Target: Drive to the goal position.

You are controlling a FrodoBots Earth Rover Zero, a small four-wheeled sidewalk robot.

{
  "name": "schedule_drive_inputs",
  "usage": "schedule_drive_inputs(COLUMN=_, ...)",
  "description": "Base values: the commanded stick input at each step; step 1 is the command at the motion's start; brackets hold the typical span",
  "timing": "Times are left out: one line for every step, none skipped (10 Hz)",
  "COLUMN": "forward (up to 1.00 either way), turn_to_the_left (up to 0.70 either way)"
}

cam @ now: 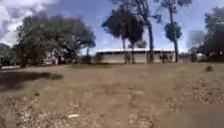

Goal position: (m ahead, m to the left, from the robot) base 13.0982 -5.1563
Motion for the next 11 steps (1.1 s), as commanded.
schedule_drive_inputs(forward=0.70, turn_to_the_left=0.00)
schedule_drive_inputs(forward=0.70, turn_to_the_left=0.00)
schedule_drive_inputs(forward=0.70, turn_to_the_left=0.00)
schedule_drive_inputs(forward=0.70, turn_to_the_left=0.00)
schedule_drive_inputs(forward=0.70, turn_to_the_left=0.00)
schedule_drive_inputs(forward=0.70, turn_to_the_left=0.00)
schedule_drive_inputs(forward=0.70, turn_to_the_left=0.00)
schedule_drive_inputs(forward=0.70, turn_to_the_left=0.00)
schedule_drive_inputs(forward=0.70, turn_to_the_left=0.00)
schedule_drive_inputs(forward=0.70, turn_to_the_left=0.00)
schedule_drive_inputs(forward=0.70, turn_to_the_left=0.00)
